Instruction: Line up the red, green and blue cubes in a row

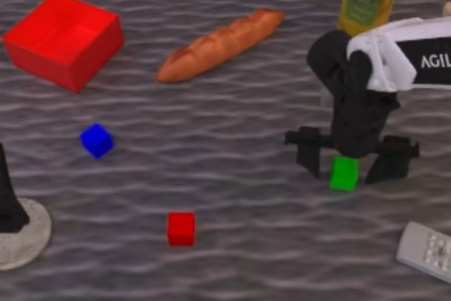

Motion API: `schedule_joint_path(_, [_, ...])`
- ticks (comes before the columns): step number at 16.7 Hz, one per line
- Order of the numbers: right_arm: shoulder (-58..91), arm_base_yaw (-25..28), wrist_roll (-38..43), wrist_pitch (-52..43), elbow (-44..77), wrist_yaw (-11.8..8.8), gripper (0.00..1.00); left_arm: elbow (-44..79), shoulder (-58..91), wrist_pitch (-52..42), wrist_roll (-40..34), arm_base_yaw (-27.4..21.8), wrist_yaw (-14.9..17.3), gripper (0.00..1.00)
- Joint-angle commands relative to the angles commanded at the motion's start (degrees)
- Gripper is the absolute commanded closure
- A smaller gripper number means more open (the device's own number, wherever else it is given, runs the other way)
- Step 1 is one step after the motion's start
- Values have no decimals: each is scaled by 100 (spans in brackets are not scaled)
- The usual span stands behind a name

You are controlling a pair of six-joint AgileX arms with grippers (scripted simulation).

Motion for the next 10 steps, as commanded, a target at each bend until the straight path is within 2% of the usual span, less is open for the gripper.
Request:
schedule_joint_path(3, [0,0,0,0,0,0,98,0,0,0,0,0,0,0])
schedule_joint_path(10, [0,0,0,0,0,0,100,0,0,0,0,0,0,0])
